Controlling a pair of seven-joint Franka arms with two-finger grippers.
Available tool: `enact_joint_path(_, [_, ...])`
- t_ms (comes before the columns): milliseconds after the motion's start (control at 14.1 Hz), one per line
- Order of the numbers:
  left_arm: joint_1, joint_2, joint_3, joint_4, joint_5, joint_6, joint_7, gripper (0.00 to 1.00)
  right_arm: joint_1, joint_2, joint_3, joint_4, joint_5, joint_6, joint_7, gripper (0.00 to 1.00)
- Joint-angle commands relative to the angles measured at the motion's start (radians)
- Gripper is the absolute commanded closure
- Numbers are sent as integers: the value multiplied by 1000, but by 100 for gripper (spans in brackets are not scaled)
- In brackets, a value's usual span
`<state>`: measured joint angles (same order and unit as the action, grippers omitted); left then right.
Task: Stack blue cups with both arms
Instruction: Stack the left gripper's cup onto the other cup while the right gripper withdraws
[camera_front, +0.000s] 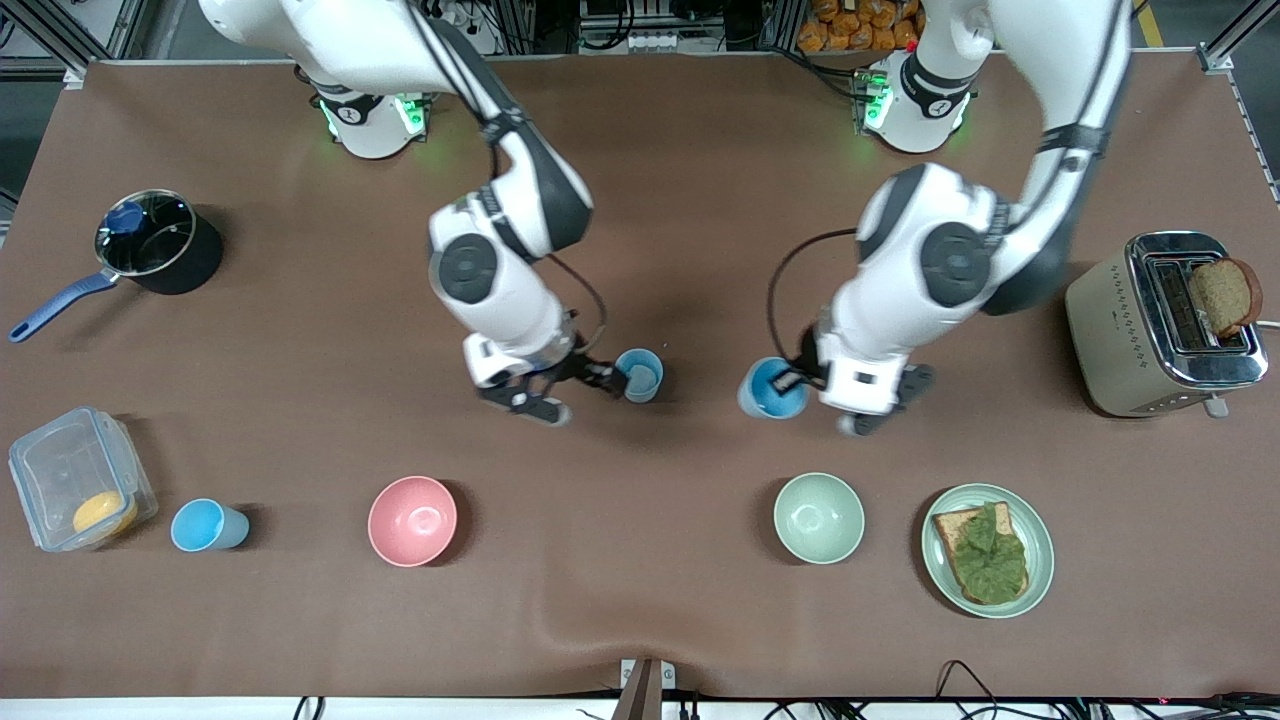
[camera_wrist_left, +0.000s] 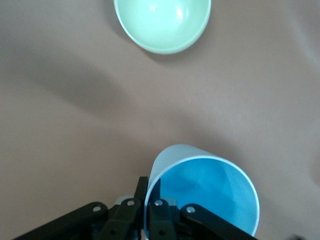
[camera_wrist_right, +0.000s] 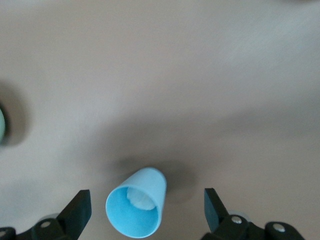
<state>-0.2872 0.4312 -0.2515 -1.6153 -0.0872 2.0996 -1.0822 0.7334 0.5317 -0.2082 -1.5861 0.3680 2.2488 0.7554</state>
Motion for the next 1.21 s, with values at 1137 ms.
enact_joint_path(1137, [-279, 242, 21, 130, 175, 140, -243, 100, 20, -226, -545, 195, -136, -812, -849, 0])
